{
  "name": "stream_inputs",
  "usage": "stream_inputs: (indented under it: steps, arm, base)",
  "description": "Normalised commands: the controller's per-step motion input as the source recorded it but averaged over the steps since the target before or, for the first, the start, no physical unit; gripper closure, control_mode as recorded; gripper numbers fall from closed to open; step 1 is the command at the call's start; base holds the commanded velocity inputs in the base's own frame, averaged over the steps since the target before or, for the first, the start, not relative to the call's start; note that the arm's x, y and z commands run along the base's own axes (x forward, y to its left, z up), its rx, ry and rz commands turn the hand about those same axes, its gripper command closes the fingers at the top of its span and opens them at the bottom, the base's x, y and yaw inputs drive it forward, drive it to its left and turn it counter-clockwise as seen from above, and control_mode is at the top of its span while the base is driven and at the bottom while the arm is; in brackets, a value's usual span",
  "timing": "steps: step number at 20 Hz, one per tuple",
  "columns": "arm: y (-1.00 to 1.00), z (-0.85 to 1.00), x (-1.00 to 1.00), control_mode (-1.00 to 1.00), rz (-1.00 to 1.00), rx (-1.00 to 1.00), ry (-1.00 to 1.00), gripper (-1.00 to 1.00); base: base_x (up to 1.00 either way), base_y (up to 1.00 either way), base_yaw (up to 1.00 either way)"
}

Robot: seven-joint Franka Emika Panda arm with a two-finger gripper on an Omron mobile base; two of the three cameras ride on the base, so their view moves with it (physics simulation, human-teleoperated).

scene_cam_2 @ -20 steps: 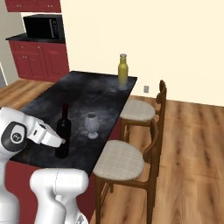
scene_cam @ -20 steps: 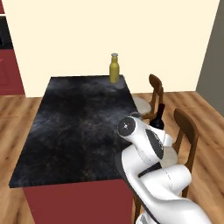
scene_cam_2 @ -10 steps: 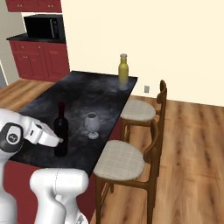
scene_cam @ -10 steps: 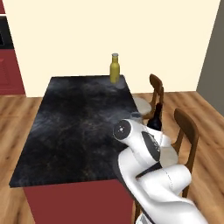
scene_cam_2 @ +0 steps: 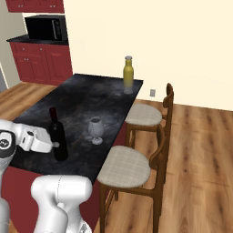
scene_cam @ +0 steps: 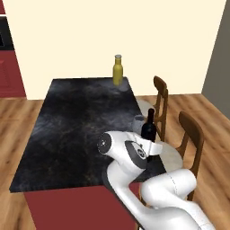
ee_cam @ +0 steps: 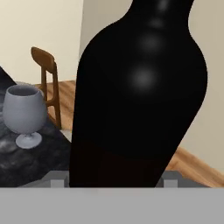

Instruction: There is a wine glass and glass cup on the dining counter. Place the wine bottle next to the wine glass and the juice bottle next to the glass cup.

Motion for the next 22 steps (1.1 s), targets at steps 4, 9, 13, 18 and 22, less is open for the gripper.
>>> stream_inputs:
  steps: [4,9,13,18,22]
  arm:
    - [0.1,0.0,0.12,-1.0,-0.05,0.0,0.0,1.0]
    - [0.08,-0.09,0.08,-1.0,-0.08,0.0,-0.03,1.0]
    - [0.0,-0.17,0.0,-1.0,-0.1,-0.01,-0.07,1.0]
    - [-0.13,-0.2,0.07,-1.0,-0.03,0.0,0.0,1.0]
    - [-0.18,-0.13,0.16,-1.0,0.0,0.0,0.0,1.0]
  base:
    - [0.0,0.0,0.0]
    - [0.0,0.0,0.0]
    - [0.0,0.0,0.0]
    - [0.0,0.0,0.0]
    - [0.0,0.0,0.0]
